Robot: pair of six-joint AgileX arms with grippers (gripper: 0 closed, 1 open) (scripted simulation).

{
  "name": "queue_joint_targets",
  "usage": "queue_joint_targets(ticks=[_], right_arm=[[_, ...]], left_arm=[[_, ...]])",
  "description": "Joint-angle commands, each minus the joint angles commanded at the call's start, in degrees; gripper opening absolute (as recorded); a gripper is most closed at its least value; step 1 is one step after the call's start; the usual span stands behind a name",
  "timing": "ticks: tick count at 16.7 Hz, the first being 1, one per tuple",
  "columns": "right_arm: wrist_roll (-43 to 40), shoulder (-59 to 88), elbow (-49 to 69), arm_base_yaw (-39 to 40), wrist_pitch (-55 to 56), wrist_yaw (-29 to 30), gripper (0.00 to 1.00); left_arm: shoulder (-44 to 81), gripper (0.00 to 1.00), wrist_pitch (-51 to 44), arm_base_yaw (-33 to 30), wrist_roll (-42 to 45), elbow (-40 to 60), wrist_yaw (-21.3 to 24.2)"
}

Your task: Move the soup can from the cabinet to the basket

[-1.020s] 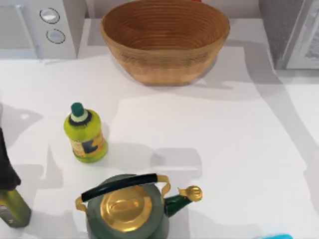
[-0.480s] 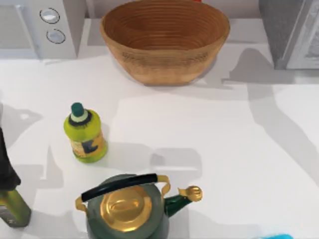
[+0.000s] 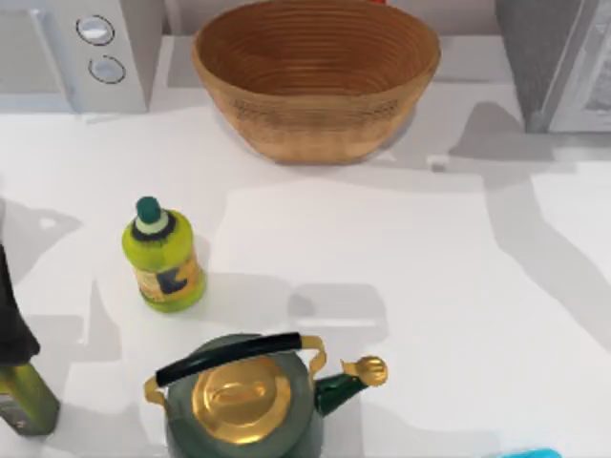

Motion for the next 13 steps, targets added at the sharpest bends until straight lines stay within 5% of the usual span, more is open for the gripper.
queue_joint_targets(ticks=[6,13], right_arm=[[-0.5,-8.3,-16.3,-4.1,4.4,-6.6,0.0],[-0.8,-31.8,-58.0,-15.4,18.3,-19.9,0.0]], left_arm=[[0.0,1.0,0.0,0.0,0.0,0.0,0.0],[0.0,1.0,0.0,0.0,0.0,0.0,0.0]])
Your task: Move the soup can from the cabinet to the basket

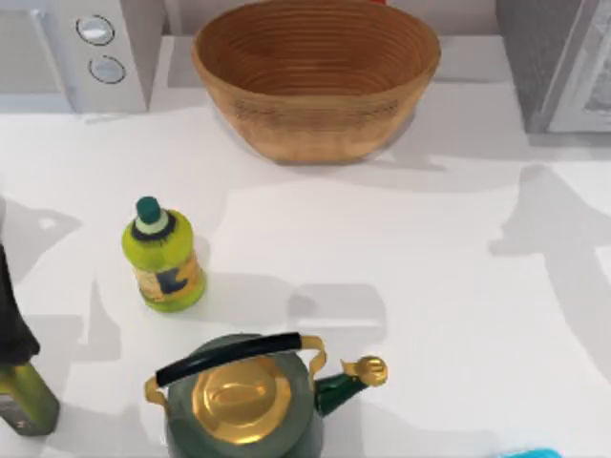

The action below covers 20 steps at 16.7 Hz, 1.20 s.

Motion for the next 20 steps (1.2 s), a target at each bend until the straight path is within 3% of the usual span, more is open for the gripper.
queue_joint_targets(ticks=[6,10,13,20], right_arm=[[0.2,-23.9,-36.5,-12.5,15.0,-11.2,0.0],[0.2,-35.7,-52.0,-19.3,22.3,-16.6,0.0],[0.2,-40.4,-57.3,-22.1,25.0,-18.8,0.0],[0.2,-40.0,-57.6,-22.1,25.5,-18.8,0.0]], left_arm=[[0.0,1.0,0.0,0.0,0.0,0.0,0.0],[0.0,1.0,0.0,0.0,0.0,0.0,0.0],[0.0,1.0,0.0,0.0,0.0,0.0,0.0],[0.0,1.0,0.0,0.0,0.0,0.0,0.0]])
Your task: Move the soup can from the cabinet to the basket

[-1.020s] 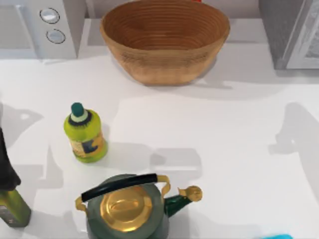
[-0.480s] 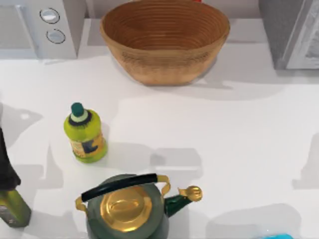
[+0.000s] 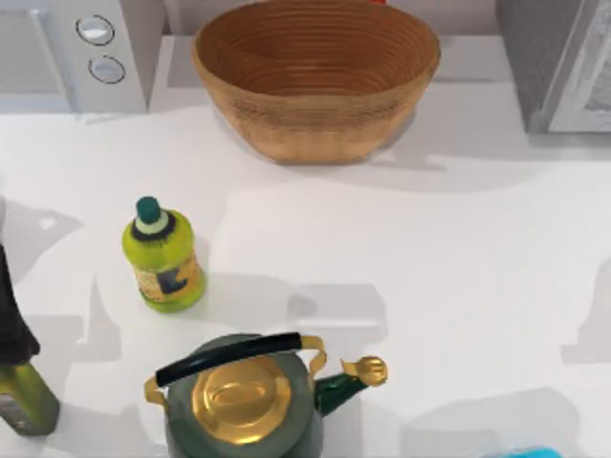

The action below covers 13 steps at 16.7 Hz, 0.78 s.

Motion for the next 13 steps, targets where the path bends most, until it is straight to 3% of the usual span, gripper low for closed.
queue_joint_targets(ticks=[6,13], right_arm=[[-0.3,16.0,15.9,6.0,9.4,4.1,0.0],[-0.3,59.1,51.0,18.8,23.8,15.4,0.0]], left_arm=[[0.0,1.0,0.0,0.0,0.0,0.0,0.0],[0.0,1.0,0.0,0.0,0.0,0.0,0.0]])
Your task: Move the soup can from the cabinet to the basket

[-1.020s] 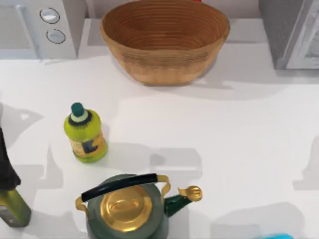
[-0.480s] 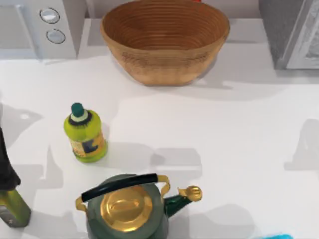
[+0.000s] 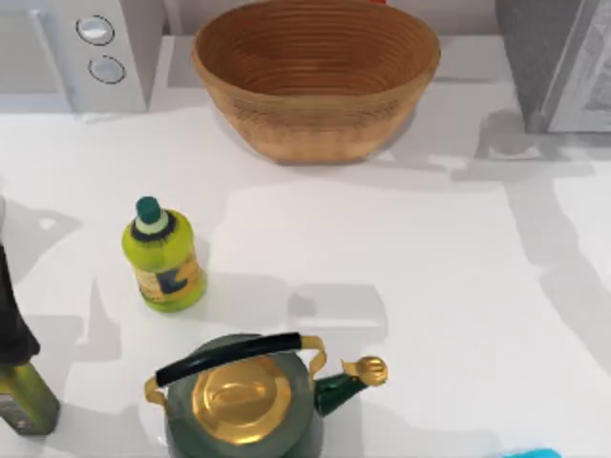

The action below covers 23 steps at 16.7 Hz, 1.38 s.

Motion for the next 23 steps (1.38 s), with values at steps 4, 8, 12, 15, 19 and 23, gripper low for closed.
queue_joint_targets(ticks=[4,8,12,15,19,23], right_arm=[[0.3,27.8,19.6,7.9,5.3,8.6,0.0],[0.8,50.1,34.2,14.7,7.5,17.3,0.0],[1.3,63.2,42.0,19.4,7.8,23.8,0.0],[1.5,66.7,43.5,20.7,7.5,25.7,0.0],[1.6,66.9,42.9,20.5,7.5,25.5,0.0],[1.5,69.5,46.5,19.8,7.1,24.8,0.0]], left_arm=[[0.0,1.0,0.0,0.0,0.0,0.0,0.0],[0.0,1.0,0.0,0.0,0.0,0.0,0.0],[0.0,1.0,0.0,0.0,0.0,0.0,0.0],[0.0,1.0,0.0,0.0,0.0,0.0,0.0],[0.0,1.0,0.0,0.0,0.0,0.0,0.0],[0.0,1.0,0.0,0.0,0.0,0.0,0.0]])
